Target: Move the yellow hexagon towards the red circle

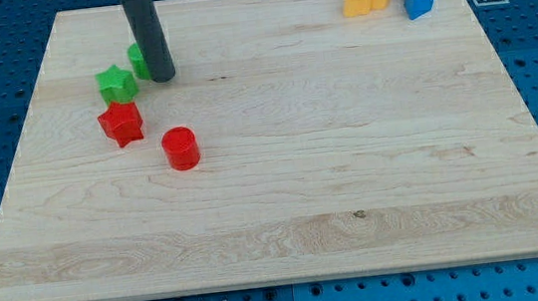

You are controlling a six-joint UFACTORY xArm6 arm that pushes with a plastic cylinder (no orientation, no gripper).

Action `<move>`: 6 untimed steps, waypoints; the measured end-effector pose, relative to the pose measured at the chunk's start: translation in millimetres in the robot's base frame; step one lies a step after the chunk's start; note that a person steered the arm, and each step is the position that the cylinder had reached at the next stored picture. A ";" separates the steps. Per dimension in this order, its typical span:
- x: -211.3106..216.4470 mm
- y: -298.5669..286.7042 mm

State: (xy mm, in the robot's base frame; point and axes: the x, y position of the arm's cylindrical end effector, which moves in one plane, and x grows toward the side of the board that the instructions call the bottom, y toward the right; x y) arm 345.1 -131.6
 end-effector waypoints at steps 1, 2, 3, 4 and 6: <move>3.1 20.7; -0.8 70.1; -24.3 100.1; -62.8 110.6; -150.5 170.4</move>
State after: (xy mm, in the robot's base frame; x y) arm 194.6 38.7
